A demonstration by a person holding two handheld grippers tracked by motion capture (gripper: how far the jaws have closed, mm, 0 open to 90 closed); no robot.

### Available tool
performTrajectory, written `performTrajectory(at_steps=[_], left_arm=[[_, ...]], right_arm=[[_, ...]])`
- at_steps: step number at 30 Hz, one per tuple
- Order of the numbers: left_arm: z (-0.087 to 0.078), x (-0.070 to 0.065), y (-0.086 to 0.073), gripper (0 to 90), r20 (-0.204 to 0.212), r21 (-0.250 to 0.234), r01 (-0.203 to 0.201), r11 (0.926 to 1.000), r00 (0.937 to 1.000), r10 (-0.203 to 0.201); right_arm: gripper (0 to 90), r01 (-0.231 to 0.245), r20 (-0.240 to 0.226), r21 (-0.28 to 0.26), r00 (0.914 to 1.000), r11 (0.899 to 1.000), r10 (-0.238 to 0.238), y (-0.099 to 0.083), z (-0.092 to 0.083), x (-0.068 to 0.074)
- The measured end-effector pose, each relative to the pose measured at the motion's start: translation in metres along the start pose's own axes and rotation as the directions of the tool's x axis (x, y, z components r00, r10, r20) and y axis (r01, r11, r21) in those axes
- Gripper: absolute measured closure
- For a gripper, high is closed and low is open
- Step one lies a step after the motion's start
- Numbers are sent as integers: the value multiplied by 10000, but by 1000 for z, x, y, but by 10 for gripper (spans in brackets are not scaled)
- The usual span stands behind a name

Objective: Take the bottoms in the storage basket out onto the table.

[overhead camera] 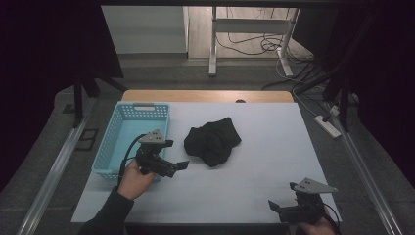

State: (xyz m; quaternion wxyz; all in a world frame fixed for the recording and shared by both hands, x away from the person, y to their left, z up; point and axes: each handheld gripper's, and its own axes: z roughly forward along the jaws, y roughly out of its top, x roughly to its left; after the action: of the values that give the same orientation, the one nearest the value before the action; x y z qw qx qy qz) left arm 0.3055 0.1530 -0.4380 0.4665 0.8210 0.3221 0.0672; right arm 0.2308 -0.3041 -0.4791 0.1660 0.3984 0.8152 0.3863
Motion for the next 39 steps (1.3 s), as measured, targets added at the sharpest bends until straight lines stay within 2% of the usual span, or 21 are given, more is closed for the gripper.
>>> performTrajectory(at_steps=[12,32,39], left_arm=[[-10,1,-11,2,-227,39,112,9999,9997,-111],[-27,2,-34,4,-487,-7,533,9986,9974,-533],[-31,4,-41,1,-373,-46,726,9974,9967,-727]], right_arm=[[11,-1,7,2,10000,10000,1,0,0,0],[11,24,34,31,10000,10000,-24,0,0,0],[11,40,32,56,10000,10000,-41,0,0,1]])
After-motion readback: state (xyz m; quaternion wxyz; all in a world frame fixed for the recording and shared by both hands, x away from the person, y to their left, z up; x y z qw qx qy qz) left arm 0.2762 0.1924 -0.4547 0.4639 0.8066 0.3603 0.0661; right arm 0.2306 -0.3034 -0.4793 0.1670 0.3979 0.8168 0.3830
